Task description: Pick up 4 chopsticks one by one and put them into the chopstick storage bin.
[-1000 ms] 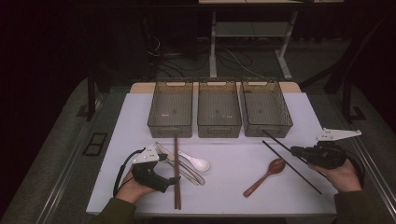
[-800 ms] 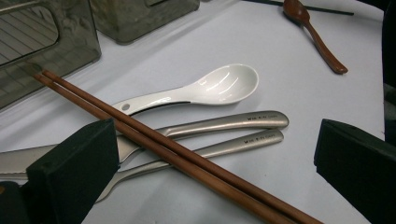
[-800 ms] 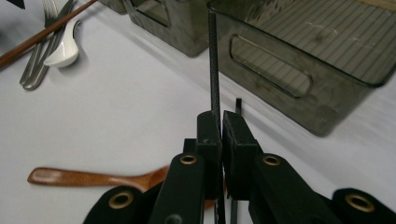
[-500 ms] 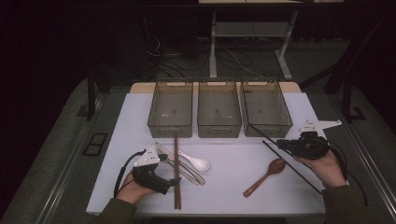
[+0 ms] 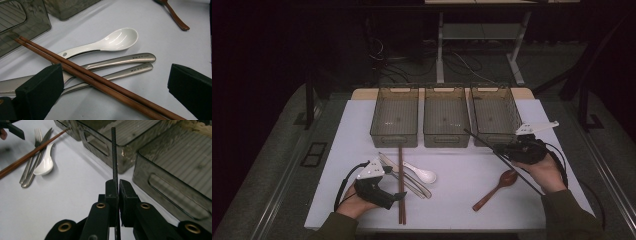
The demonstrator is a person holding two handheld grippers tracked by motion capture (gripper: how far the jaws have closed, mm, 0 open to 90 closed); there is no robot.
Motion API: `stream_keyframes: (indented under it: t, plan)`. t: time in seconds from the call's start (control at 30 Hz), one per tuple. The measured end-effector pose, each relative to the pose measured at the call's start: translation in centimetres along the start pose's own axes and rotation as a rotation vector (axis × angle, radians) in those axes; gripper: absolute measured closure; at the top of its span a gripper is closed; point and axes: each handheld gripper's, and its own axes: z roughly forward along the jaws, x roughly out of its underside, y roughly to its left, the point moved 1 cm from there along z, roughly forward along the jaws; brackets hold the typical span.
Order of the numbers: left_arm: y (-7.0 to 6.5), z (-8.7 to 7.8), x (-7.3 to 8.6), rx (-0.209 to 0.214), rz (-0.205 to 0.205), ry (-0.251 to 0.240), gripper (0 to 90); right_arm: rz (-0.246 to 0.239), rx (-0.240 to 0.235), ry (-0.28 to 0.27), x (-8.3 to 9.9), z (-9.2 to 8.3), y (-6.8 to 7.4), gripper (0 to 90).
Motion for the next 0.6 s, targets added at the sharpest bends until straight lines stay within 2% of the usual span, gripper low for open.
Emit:
stream_keyframes:
  t: [0.6]
  plan:
    - [0.0, 0.1, 0.0, 0.002, -0.005, 0.013, 0.0, -0.042, -0.031, 0.008, -3.5, 3.5, 2.1, 85.7]
